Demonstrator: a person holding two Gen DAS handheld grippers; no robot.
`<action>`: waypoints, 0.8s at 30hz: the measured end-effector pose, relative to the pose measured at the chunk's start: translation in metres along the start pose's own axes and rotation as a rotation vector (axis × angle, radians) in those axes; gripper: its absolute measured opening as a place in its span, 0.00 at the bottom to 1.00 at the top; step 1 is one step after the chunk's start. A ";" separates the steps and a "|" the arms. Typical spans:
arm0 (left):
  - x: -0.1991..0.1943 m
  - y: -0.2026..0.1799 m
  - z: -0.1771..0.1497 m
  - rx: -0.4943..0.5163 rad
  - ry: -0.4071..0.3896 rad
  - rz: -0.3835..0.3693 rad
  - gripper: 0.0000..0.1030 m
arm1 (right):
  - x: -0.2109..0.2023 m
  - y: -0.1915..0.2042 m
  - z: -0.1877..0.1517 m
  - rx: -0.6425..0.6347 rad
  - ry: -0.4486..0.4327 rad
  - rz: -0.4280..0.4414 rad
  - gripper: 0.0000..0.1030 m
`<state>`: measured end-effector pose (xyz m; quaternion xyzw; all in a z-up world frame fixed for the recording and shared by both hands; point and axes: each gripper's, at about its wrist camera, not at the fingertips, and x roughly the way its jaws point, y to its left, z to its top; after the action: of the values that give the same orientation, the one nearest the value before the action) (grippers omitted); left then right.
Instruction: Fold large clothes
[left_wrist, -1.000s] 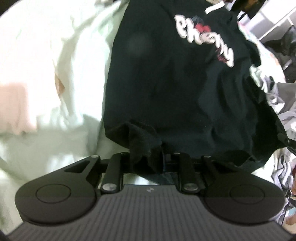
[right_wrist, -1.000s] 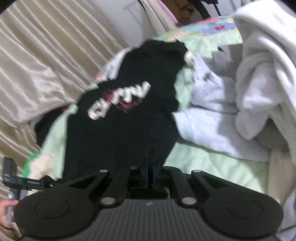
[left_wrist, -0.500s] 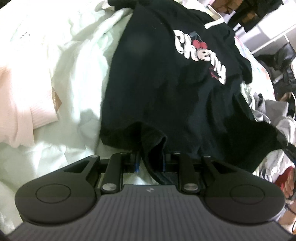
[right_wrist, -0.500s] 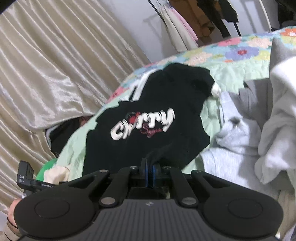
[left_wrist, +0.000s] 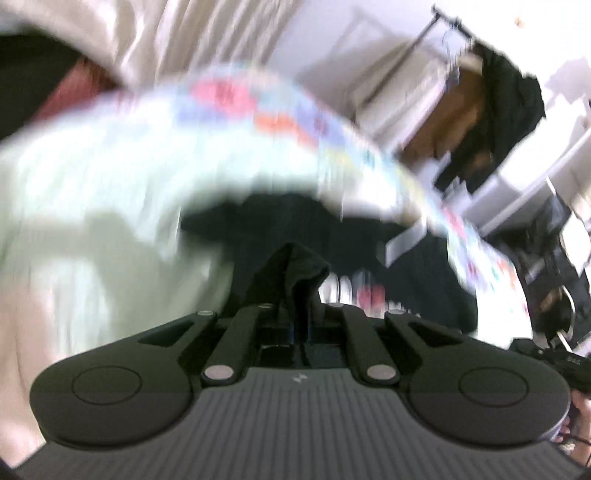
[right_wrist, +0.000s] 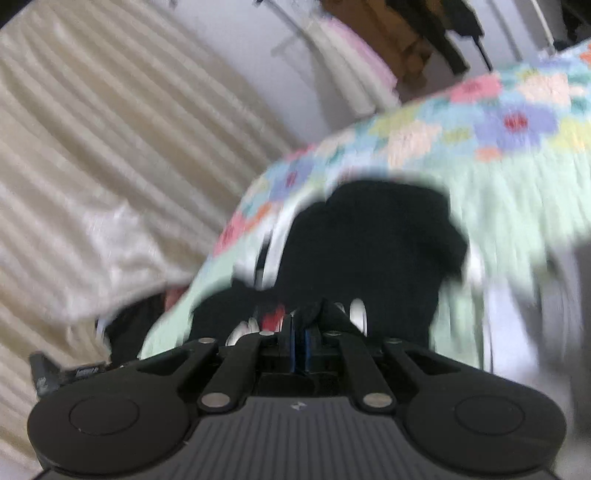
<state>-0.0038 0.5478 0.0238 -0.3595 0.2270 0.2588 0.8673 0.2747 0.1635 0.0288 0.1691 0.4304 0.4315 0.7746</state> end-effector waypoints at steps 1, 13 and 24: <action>0.003 -0.001 0.009 -0.006 -0.039 0.010 0.09 | 0.010 0.001 0.019 0.008 -0.034 -0.005 0.05; 0.033 0.043 -0.068 -0.388 -0.002 0.110 0.88 | 0.045 -0.040 -0.061 0.383 -0.136 -0.062 0.64; 0.056 0.058 -0.097 -0.451 0.177 -0.025 1.00 | 0.076 -0.066 -0.131 0.579 -0.092 -0.057 0.69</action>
<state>-0.0162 0.5268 -0.1002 -0.5679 0.2341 0.2598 0.7451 0.2224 0.1732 -0.1277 0.3904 0.5048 0.2606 0.7244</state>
